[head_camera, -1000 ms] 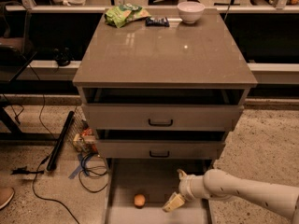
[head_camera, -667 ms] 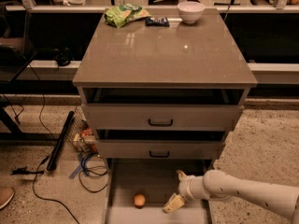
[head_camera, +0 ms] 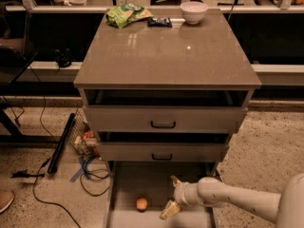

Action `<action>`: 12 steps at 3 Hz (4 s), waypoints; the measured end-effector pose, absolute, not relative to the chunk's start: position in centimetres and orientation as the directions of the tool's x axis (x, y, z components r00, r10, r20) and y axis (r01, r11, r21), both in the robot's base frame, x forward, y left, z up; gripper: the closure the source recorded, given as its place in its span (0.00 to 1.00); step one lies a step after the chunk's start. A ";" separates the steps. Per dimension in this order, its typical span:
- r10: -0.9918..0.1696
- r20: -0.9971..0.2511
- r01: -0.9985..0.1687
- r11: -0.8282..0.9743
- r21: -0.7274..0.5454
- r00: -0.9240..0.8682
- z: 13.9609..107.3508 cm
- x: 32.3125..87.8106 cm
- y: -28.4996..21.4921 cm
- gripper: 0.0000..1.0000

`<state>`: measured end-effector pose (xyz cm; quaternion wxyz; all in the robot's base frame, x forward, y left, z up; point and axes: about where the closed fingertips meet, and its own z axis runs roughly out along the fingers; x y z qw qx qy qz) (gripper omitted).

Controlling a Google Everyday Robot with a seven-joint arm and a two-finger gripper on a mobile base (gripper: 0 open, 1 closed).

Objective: Pick orange from bottom drawer and place on counter

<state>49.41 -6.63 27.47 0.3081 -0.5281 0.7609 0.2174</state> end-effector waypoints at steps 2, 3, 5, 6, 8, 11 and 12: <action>-0.665 -0.734 -0.973 0.230 -0.020 -0.142 21.0 50.0 -1.0 0.00; -0.652 -0.748 -0.979 0.202 -0.017 -0.121 18.5 50.2 1.6 0.00; -0.634 -0.764 -0.984 0.178 0.009 -0.121 14.5 50.6 5.1 0.00; -0.640 -0.758 -0.985 0.169 0.020 -0.126 13.0 50.7 6.1 0.14; -0.652 -0.747 -0.984 0.177 0.015 -0.129 12.2 51.0 5.7 0.61; -0.528 -0.849 -0.975 0.181 -0.126 0.012 26.3 51.0 -6.1 1.00; -0.512 -0.859 -0.988 0.130 -0.084 0.006 25.9 48.6 -5.7 1.00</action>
Offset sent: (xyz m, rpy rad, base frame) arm 0.0093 0.0933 -0.1043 0.0585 -0.0589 0.1853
